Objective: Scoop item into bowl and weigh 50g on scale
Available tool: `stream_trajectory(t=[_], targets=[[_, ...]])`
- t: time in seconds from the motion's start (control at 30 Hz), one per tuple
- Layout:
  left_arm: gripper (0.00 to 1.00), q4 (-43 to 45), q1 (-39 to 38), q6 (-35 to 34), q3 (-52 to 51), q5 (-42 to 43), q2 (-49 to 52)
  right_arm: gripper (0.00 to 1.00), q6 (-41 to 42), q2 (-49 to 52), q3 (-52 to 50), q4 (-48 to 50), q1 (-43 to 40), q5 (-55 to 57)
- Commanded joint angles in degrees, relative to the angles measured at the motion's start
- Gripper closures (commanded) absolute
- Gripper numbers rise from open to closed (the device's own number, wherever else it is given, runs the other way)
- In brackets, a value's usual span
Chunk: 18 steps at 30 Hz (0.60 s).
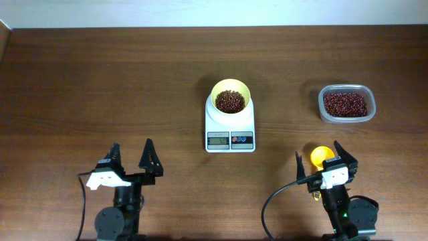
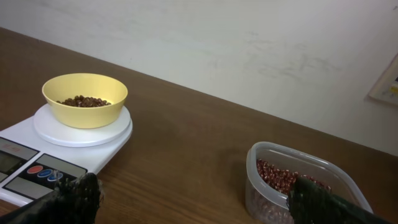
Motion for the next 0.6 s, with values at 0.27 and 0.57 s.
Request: stream_trajectory(t=[0.27, 0.57], targets=[[0.01, -5.73, 0.33, 10.01, -3.58, 3.32, -0.66, 0.01, 0.55, -0.61, -0.39, -0.22, 0.50, -0.37], [0.01, -5.95, 1.14, 20.20, -3.58, 6.29, -0.66, 0.01, 0.55, -0.61, -0.39, -0.22, 0.50, -0.37]])
